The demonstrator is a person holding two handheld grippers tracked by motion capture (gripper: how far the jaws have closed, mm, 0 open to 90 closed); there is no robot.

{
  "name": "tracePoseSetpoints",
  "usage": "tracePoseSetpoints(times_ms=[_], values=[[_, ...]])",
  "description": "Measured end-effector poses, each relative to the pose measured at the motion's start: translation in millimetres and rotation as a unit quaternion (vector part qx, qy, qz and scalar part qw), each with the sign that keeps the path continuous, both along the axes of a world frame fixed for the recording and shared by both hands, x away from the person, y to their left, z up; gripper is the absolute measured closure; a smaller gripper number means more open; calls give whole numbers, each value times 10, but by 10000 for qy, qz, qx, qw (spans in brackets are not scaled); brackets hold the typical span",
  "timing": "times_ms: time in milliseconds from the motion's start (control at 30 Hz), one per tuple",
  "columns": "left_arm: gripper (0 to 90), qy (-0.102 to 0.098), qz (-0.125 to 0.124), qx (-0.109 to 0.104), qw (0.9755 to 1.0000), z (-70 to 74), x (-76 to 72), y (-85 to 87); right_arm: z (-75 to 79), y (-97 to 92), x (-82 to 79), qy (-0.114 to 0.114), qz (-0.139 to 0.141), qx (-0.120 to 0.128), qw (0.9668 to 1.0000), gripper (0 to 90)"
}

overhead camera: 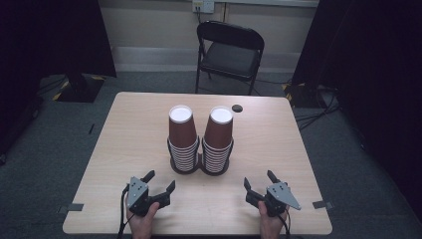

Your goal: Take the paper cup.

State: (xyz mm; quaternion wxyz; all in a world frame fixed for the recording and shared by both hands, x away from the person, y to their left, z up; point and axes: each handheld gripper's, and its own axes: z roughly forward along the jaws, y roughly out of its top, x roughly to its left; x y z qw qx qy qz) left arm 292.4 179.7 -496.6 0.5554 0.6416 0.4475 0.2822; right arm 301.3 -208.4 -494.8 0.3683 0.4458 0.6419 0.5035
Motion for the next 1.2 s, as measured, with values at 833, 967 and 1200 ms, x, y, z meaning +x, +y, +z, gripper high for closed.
tracePoseSetpoints(times_ms=[833,967,1200], values=[[187,-66,-499,38,9987,173,-102,-187,-7,3,-36,-177,25,34,9998,186],[191,-88,-639,77,9979,215,-86,-266,-7,-4,-36,-177,129,41,9998,196],[207,-180,-882,152,9958,337,-25,-366,-8,-1,-31,-192,143,49,9997,193]])
